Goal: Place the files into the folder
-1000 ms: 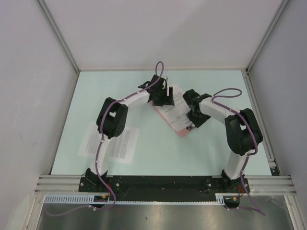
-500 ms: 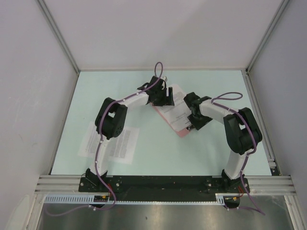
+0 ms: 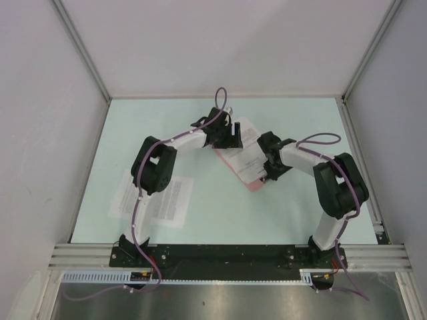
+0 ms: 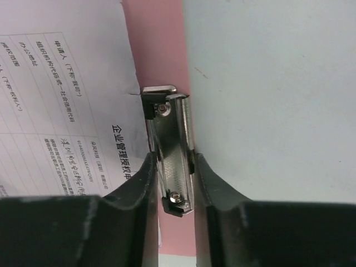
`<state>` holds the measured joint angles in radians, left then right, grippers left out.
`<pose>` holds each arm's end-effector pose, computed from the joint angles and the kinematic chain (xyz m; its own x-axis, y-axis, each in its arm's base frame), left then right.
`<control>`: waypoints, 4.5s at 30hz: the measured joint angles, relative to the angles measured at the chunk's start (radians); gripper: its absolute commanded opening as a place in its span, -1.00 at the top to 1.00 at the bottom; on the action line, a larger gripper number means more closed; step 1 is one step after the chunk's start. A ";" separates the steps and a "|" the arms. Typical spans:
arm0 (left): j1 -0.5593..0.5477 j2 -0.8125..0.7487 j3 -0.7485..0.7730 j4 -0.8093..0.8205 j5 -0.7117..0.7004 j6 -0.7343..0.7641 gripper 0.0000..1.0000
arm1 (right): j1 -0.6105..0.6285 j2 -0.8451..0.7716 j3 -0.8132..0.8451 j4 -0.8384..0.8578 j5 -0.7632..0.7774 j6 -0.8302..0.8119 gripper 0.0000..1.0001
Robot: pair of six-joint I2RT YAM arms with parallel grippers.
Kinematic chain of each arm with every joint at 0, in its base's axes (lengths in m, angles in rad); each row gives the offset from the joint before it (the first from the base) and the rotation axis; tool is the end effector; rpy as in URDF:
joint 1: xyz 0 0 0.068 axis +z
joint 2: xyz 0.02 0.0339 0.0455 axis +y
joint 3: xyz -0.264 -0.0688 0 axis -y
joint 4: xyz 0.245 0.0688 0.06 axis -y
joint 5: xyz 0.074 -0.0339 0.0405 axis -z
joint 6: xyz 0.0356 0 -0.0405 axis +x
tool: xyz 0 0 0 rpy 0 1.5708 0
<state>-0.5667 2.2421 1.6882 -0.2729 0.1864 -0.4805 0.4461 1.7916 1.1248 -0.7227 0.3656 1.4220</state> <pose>0.4166 -0.2729 0.1622 -0.8433 -0.0018 -0.5375 0.2748 0.8580 -0.4339 0.3003 0.1295 0.1612 -0.4725 0.7978 -0.3745 0.8264 0.5487 0.1262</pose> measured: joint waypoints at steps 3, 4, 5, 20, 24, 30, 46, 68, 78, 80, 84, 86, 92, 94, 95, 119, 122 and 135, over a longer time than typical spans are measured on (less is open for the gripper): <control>-0.001 -0.005 -0.012 0.011 0.000 0.000 -0.64 | 0.006 -0.045 -0.066 0.063 0.008 0.003 1.00; -0.001 -0.006 -0.014 0.013 0.000 0.000 -0.64 | 0.008 -0.060 -0.087 0.087 0.011 0.003 1.00; -0.002 -0.007 -0.015 0.014 0.000 0.000 -0.64 | 0.009 -0.075 -0.111 0.112 0.014 0.004 1.00; -0.040 -0.037 -0.064 0.028 -0.027 -0.031 -0.65 | 0.011 -0.309 -0.441 0.488 0.019 -0.074 1.00; -0.051 -0.055 -0.090 0.030 -0.029 -0.033 -0.66 | -0.005 -0.352 -0.499 0.550 0.006 -0.129 1.00; -0.052 -0.056 -0.092 0.027 -0.023 -0.015 -0.66 | -0.026 -0.408 -0.603 0.711 -0.037 -0.214 1.00; -0.067 -0.056 -0.082 0.000 -0.055 0.106 -0.67 | -0.084 -0.423 -0.803 1.101 -0.176 -0.337 1.00; -0.085 -0.102 0.100 -0.041 0.028 0.013 -0.73 | -0.254 -0.359 -0.338 0.618 -0.242 -0.753 -0.54; -0.085 0.078 0.135 -0.028 -0.056 -0.095 -0.63 | -0.250 -0.210 -0.266 0.589 -0.331 -0.795 -0.60; -0.088 0.055 0.090 -0.026 -0.081 -0.121 -0.62 | -0.247 -0.196 -0.261 0.585 -0.337 -0.796 -0.60; -0.093 -0.038 -0.064 0.021 -0.124 -0.207 -0.62 | -0.240 -0.179 -0.258 0.578 -0.349 -0.806 -0.59; -0.097 -0.110 -0.176 0.041 -0.139 -0.259 -0.63 | -0.238 -0.178 -0.256 0.577 -0.363 -0.818 -0.58; -0.127 -0.260 -0.385 0.048 -0.181 -0.352 -0.70 | -0.225 -0.178 -0.233 0.568 -0.382 -0.864 -0.55; -0.137 -0.261 -0.383 0.045 -0.183 -0.347 -0.74 | -0.215 -0.178 -0.230 0.565 -0.382 -0.881 -0.55; -0.138 -0.259 -0.375 0.039 -0.181 -0.339 -0.78 | -0.212 -0.178 -0.230 0.562 -0.382 -0.885 -0.55; -0.140 -0.665 -0.548 -0.018 -0.155 -0.201 -0.95 | -0.206 0.246 0.197 0.830 -0.351 -0.962 -0.64; -0.140 -0.771 -0.624 -0.014 -0.131 -0.201 -0.96 | -0.206 0.351 0.337 0.811 -0.383 -0.946 -0.63; -0.140 -1.131 -0.753 -0.120 -0.154 -0.191 -0.99 | -0.133 0.630 0.768 0.619 -0.559 -0.926 -0.54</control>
<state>-0.7063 1.1107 0.9348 -0.3931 0.0322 -0.6712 0.3134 2.4218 1.8923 -0.1040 -0.1932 0.4961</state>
